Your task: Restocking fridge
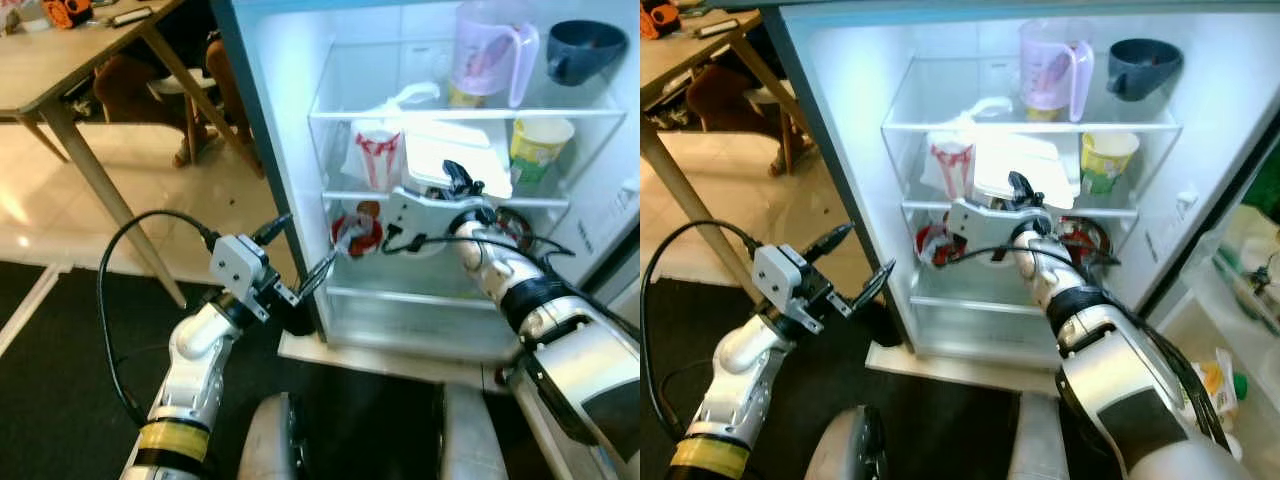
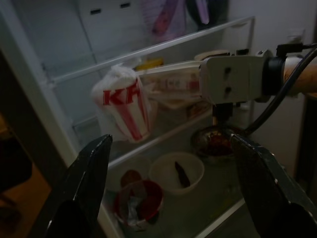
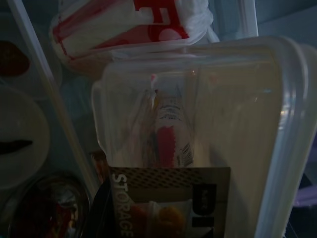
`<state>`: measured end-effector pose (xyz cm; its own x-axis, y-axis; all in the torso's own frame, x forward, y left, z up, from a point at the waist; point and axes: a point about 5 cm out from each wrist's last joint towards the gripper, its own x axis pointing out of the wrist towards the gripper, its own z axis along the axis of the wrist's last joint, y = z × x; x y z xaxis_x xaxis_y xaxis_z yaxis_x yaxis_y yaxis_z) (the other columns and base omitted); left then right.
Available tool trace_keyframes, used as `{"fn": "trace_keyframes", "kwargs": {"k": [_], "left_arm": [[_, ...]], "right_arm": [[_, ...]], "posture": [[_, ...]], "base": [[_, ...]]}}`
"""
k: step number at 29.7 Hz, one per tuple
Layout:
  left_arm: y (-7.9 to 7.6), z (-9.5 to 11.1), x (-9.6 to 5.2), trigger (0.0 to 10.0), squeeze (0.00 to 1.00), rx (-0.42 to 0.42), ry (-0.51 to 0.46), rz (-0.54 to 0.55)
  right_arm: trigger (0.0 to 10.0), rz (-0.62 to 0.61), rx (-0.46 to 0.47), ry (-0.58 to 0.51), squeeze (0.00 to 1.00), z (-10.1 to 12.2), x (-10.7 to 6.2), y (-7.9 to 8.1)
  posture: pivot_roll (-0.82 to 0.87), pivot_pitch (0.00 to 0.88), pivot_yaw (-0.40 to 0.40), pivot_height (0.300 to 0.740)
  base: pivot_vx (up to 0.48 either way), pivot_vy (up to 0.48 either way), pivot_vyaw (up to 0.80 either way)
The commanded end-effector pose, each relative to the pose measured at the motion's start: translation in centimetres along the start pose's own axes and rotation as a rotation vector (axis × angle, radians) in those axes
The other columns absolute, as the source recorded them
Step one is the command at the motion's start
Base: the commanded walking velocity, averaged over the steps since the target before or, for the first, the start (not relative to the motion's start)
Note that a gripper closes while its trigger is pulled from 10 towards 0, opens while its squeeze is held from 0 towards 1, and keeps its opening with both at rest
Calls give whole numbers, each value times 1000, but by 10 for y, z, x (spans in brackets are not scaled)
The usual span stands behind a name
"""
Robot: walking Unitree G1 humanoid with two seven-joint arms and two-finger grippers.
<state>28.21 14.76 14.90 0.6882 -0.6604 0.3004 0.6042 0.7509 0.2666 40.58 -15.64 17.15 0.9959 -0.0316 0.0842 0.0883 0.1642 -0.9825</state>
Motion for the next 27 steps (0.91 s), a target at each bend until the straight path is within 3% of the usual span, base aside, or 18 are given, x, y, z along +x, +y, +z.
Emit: {"fn": "trace_keyframes", "kwargs": {"k": [1,11,27], "left_arm": [[-1,2,-1,10000,0,-14,1,4],[-7,27,6,10000,0,-16,-38,-31],[-26,54,18,10000,0,-28,-83,-111]], "right_arm": [[10000,-26,21,-8,0,7,2,-5],[10000,-146,-1,33,0,1,11,-33],[10000,-254,-59,62,0,-8,18,-61]], "posture": [[60,233,67,580],[89,312,75,580],[116,395,84,580]], "base": [[0,0,0],[0,0,0],[0,0,0]]}}
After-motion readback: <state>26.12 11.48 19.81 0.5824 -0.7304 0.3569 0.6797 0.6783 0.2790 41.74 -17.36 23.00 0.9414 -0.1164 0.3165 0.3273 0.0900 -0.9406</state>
